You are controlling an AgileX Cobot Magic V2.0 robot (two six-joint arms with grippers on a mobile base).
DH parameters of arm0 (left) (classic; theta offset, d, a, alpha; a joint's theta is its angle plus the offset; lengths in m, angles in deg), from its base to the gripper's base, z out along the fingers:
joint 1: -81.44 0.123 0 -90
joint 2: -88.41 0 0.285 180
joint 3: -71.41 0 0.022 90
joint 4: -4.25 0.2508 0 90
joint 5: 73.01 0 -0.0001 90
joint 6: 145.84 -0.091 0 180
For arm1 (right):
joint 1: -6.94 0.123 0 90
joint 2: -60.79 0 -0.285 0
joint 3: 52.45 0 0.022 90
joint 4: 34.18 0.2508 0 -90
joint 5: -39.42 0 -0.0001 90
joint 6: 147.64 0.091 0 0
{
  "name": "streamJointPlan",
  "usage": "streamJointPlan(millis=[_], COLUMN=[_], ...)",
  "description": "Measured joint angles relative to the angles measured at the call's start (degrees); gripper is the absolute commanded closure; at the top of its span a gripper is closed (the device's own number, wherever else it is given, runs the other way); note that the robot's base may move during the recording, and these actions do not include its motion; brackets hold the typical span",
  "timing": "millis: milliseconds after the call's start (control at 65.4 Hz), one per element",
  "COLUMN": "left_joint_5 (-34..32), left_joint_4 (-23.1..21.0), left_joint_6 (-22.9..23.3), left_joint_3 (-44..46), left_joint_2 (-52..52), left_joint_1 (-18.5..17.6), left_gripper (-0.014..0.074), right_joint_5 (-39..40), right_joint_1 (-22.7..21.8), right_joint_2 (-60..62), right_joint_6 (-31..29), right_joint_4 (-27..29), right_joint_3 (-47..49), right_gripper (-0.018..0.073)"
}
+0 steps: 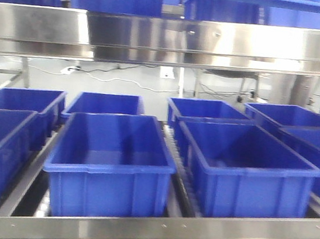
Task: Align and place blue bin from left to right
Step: 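Back away and turn from the shelf holding the bin in both grippers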
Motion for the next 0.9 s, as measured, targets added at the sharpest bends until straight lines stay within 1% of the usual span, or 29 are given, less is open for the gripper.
streamJointPlan(millis=[902], left_joint_5=[0.0], left_joint_4=[-0.1], left_joint_6=[0.0], left_joint_3=[0.0], left_joint_2=[0.0], left_joint_1=[0.0], left_gripper=[0.0606], right_joint_5=[0.3], right_joint_1=[0.0], right_joint_2=[0.0], right_joint_6=[0.0], right_joint_4=[-0.1], right_joint_3=[0.0], right_gripper=[0.0629])
